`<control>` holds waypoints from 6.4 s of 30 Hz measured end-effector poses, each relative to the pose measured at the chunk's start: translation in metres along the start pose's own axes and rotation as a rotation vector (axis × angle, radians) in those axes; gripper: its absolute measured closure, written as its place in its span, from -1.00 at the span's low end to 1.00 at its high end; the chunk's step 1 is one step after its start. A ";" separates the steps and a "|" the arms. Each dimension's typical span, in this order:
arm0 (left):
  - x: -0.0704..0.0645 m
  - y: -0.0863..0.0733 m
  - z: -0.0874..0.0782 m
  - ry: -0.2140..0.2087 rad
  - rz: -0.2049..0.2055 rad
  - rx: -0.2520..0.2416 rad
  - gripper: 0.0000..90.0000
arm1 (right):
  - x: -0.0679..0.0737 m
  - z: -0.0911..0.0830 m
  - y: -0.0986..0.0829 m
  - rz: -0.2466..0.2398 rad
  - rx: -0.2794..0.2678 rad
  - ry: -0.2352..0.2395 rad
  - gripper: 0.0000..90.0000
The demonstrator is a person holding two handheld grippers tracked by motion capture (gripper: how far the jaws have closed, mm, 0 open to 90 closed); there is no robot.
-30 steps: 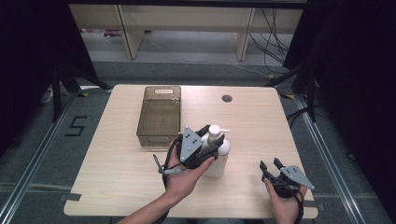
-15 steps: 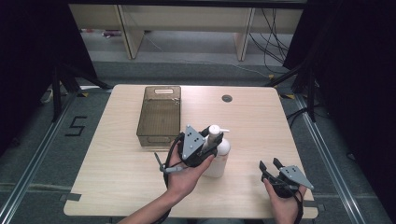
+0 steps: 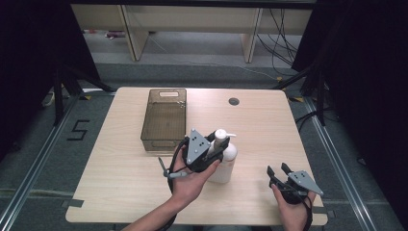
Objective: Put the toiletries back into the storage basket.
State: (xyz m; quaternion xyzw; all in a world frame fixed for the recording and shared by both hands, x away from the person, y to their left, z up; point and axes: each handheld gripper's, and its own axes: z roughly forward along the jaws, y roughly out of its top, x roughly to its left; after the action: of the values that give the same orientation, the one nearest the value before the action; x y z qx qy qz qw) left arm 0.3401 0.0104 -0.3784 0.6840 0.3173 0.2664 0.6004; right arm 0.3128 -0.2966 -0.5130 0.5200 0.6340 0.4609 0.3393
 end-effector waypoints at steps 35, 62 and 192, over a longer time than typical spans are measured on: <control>0.039 0.034 -0.027 0.082 0.003 -0.071 0.34 | -0.001 0.000 0.000 -0.017 -0.015 -0.002 -0.05; 0.065 0.045 -0.045 0.137 -0.020 -0.093 0.34 | -0.001 0.000 0.000 -0.019 -0.011 -0.002 -0.06; 0.186 0.067 -0.039 0.353 -0.015 -0.143 0.34 | 0.004 -0.001 0.000 0.023 0.005 -0.018 -0.07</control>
State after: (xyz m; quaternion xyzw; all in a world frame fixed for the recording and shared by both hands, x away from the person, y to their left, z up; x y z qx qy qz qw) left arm 0.4410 0.1704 -0.3099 0.5798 0.4028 0.3997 0.5846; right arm 0.3109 -0.2925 -0.5128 0.5322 0.6261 0.4585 0.3385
